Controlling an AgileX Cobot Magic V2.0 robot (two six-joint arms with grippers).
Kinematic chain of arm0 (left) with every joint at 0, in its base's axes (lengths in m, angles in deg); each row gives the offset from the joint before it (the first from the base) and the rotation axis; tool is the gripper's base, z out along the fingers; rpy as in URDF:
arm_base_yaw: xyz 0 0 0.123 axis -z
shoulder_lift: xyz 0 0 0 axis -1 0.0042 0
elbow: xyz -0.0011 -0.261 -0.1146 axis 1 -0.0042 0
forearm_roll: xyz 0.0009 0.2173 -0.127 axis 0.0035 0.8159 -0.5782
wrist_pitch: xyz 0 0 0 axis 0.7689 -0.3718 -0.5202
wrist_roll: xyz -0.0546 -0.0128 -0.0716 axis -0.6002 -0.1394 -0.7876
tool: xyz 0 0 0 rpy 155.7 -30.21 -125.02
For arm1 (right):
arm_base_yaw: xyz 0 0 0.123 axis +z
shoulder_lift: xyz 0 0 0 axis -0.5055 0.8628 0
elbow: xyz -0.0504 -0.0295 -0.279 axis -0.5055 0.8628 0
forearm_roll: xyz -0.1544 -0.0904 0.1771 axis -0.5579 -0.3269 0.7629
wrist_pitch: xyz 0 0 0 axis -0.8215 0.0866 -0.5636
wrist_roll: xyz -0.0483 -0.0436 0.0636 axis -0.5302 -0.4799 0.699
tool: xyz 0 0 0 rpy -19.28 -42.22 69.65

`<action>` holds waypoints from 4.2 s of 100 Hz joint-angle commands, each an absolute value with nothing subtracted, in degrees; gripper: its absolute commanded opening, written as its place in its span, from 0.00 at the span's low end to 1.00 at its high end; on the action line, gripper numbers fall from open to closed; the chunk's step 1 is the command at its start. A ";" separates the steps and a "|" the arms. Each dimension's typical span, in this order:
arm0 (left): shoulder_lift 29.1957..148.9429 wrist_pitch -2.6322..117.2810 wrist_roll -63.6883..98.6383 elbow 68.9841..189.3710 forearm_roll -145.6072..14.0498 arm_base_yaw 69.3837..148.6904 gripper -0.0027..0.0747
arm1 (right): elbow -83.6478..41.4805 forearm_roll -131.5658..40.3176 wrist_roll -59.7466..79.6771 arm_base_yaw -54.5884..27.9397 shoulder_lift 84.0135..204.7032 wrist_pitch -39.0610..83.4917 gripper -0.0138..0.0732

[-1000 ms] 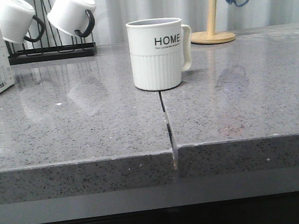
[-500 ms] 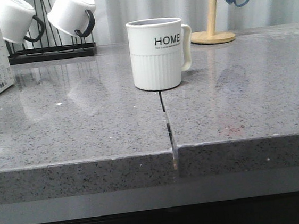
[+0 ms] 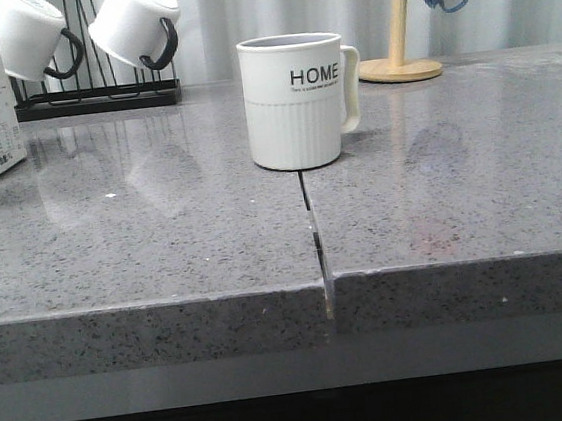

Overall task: Place milk next to cup
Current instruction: 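Grasp the Pascual milk carton with the left gripper and lift it, then carry the milk carton beside the HOME mug and lower it, then open the left gripper and raise it off the carton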

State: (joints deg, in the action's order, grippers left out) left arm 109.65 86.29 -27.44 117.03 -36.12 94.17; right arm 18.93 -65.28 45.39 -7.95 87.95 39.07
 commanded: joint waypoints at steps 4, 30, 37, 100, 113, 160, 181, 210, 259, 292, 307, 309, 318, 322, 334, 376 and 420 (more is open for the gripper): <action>110.28 91.93 -27.99 121.15 -36.16 94.25 0.86 | 17.55 -65.66 44.75 -7.99 88.65 34.70 0.08; 115.49 98.31 -29.18 123.77 -36.16 94.25 0.86 | 17.55 -65.66 44.75 -7.99 88.65 34.70 0.08; 116.57 101.31 -29.18 123.77 -36.36 94.25 0.85 | 17.55 -65.66 44.75 -7.99 88.65 34.70 0.08; 111.51 94.70 -26.24 123.77 -38.91 98.49 0.11 | 17.55 -65.66 44.75 -7.99 88.65 34.70 0.08; 110.13 93.47 -26.10 123.77 -41.44 101.64 0.11 | 17.55 -65.66 44.75 -7.99 88.65 34.70 0.08; 113.79 96.94 -18.47 126.93 -50.65 116.32 0.11 | 17.55 -65.66 44.75 -7.99 88.65 34.70 0.08; 119.07 97.22 -18.47 131.13 -51.18 120.35 0.11 | 17.55 -65.66 44.75 -7.99 88.65 34.70 0.08; 122.24 97.36 -18.37 133.48 -52.05 122.92 0.11 | 17.55 -65.66 44.75 -7.99 88.65 34.70 0.08; 123.07 95.72 -17.05 133.48 -52.90 123.62 0.65 | 17.55 -65.66 44.75 -7.99 88.65 34.70 0.08; 122.18 93.02 -17.05 133.48 -53.00 123.62 0.90 | 17.55 -65.66 44.75 -7.99 88.65 34.70 0.08; 120.64 90.23 -17.05 133.24 -52.87 124.23 0.90 | 17.55 -65.66 44.75 -7.99 88.65 34.70 0.08; 120.30 90.17 -17.05 133.24 -52.87 124.37 0.90 | 17.55 -65.66 44.75 -7.99 88.65 34.70 0.08; 118.97 89.09 -17.05 133.15 -52.87 124.84 0.90 | 17.55 -65.66 44.75 -7.99 88.65 34.70 0.08; 118.17 88.69 -17.05 132.85 -52.60 124.99 0.90 | 17.55 -65.66 44.75 -7.99 88.65 34.70 0.08; 115.29 88.69 -17.05 130.33 -52.38 124.99 0.90 | 17.55 -65.66 44.75 -7.99 88.65 34.70 0.08; 98.02 87.88 -17.05 116.64 -51.09 121.05 0.58 | 17.55 -65.66 44.75 -7.99 88.65 34.70 0.08; 77.21 67.96 -25.90 108.09 -38.12 105.44 0.01 | 17.55 -65.66 44.75 -7.99 88.65 34.70 0.08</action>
